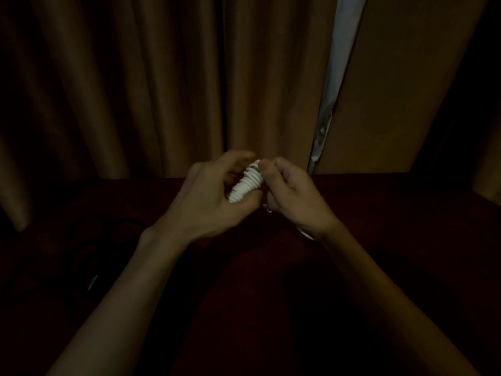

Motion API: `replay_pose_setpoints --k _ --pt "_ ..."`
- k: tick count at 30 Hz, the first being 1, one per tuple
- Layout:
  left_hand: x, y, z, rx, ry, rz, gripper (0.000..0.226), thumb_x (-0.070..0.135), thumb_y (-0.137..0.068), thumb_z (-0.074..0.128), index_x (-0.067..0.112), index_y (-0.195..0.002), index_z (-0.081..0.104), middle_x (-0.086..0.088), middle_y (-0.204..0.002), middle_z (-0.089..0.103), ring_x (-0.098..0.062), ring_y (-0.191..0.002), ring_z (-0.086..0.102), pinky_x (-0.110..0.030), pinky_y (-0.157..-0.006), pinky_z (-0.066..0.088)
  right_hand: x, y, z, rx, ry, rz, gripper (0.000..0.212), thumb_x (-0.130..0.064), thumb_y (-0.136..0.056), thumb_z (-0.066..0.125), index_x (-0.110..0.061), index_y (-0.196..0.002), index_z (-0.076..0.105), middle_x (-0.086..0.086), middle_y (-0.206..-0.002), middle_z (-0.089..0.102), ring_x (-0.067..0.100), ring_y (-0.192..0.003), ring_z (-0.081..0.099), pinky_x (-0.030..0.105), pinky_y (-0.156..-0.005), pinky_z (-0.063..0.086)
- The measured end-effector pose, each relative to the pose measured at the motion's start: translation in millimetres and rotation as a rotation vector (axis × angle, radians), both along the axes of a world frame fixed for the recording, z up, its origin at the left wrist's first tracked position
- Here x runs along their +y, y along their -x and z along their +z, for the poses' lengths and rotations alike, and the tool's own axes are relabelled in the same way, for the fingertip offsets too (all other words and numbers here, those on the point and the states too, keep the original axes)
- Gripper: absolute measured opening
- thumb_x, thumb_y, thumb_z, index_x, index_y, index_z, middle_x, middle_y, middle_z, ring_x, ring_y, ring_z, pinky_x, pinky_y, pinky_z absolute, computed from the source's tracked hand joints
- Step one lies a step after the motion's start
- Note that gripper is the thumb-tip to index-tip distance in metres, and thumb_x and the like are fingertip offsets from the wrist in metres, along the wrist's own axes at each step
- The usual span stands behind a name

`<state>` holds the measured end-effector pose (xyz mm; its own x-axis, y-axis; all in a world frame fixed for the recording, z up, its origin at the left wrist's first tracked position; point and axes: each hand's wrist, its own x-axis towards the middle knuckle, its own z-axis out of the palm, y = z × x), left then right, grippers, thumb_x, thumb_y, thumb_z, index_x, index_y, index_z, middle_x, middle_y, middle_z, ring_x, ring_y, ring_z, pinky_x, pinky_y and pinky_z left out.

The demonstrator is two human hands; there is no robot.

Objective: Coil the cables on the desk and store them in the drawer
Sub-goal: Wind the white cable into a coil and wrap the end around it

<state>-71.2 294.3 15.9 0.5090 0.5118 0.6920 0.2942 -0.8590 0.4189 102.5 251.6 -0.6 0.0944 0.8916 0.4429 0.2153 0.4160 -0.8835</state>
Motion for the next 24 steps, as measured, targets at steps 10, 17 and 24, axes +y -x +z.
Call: replay_pose_setpoints --k 10,17,24 --pt "-5 -23 -15 0.016 0.027 0.028 0.042 0.032 -0.098 0.054 0.025 -0.140 0.055 0.007 -0.119 0.070 -0.009 -0.105 0.068 -0.033 -0.084 0.055 4 0 0 0.087 -0.052 -0.129 0.053 -0.059 -0.087 0.066 -0.011 -0.072 0.047 0.001 -0.053 0.040 0.015 -0.047 0.038 0.031 -0.047 0.030" --pt "-9 -26 -19 -0.285 0.199 -0.102 0.034 0.019 -0.101 0.061 0.016 -0.134 0.063 0.006 -0.112 0.074 -0.004 -0.099 0.071 -0.017 -0.080 0.052 2 8 3 0.198 -0.022 -0.015 0.069 -0.052 -0.098 0.058 0.016 -0.102 0.052 0.017 -0.078 0.055 0.015 -0.056 0.050 0.025 -0.047 0.040" --pt "-5 -25 -25 -0.426 0.343 -0.142 0.036 0.018 -0.087 0.079 0.023 -0.122 0.071 0.008 -0.111 0.076 -0.008 -0.104 0.072 -0.025 -0.087 0.056 2 8 4 0.155 0.001 0.030 0.075 -0.058 -0.093 0.060 0.014 -0.113 0.057 0.044 -0.112 0.055 0.039 -0.098 0.062 0.050 -0.089 0.047"
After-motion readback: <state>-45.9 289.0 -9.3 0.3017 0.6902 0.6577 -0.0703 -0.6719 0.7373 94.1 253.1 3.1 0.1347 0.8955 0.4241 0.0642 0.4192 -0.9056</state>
